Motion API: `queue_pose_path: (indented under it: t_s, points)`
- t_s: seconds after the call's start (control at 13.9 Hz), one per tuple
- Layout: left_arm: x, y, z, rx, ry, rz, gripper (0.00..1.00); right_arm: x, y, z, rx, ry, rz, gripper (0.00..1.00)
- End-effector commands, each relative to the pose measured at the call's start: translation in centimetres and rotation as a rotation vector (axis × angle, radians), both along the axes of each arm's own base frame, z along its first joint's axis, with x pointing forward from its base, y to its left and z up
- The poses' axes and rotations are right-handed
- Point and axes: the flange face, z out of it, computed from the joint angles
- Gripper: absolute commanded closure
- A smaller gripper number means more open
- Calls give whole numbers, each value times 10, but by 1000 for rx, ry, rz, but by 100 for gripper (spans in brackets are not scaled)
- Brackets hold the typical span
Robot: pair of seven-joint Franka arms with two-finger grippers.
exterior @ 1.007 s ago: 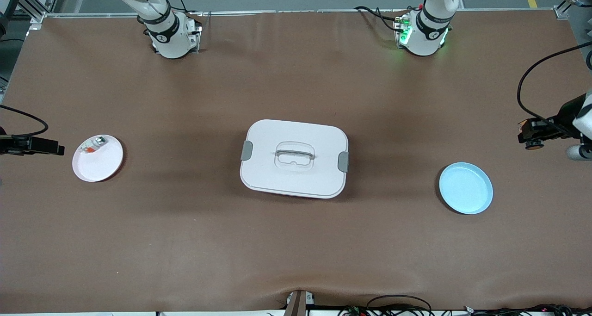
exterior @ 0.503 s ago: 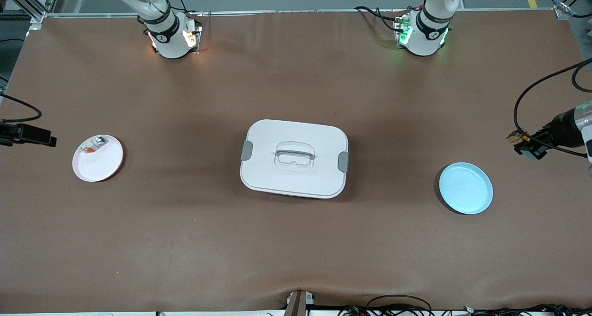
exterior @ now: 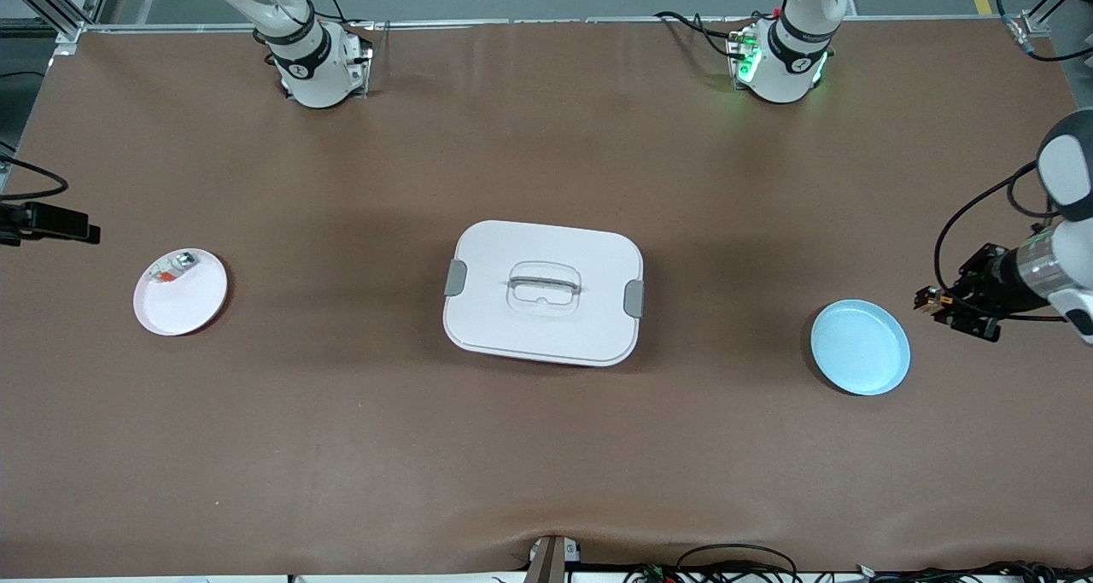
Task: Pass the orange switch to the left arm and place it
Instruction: 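Move the switch with the left gripper over the light blue plate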
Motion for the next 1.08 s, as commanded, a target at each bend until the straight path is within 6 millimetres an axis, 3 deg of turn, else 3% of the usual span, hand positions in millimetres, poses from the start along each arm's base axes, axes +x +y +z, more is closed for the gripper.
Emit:
queue_pose_path:
  t_s: [0.0,0.36,0.58,0.79,1.01]
  points:
    - [8,2,-29,18,-4,48,100,-17,-22,8,63,37,-15,0]
    - [23,3,-91,16,-7,61,100,-36,-11,36,28,16,-8,0]
    - [25,4,-126,16,-6,62,100,-61,-7,52,15,26,-7,0]
    - [17,18,-146,16,-22,85,100,-69,8,46,-23,28,-11,0]
    - [11,19,-166,15,-1,86,100,-90,9,41,-22,-26,-11,0]
